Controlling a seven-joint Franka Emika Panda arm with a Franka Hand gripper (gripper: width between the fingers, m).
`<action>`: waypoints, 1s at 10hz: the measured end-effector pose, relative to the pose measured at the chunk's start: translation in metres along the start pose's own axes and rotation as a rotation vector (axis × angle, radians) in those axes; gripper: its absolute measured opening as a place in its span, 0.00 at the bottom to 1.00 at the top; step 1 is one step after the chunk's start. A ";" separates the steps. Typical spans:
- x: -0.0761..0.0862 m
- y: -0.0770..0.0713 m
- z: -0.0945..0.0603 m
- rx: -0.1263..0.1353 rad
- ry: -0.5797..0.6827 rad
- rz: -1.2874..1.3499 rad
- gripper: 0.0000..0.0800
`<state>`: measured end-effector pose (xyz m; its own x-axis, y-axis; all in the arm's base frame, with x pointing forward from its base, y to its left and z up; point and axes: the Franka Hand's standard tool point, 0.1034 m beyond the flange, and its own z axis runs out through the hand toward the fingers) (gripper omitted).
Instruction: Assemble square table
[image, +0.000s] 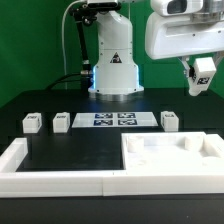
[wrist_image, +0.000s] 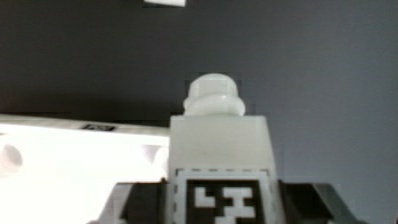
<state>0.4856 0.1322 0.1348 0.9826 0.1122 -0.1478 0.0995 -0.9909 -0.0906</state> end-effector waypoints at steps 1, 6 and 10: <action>0.007 0.003 0.008 0.002 0.082 0.003 0.36; 0.036 0.004 -0.003 0.012 0.398 0.012 0.36; 0.054 0.004 0.011 0.016 0.510 0.001 0.36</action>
Offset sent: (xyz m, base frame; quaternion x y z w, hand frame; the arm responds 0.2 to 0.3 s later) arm 0.0310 0.0060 0.0160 0.0426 0.1686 0.0486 0.9836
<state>0.5374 0.1353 0.1153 0.9344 0.0566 0.3517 0.0999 -0.9893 -0.1063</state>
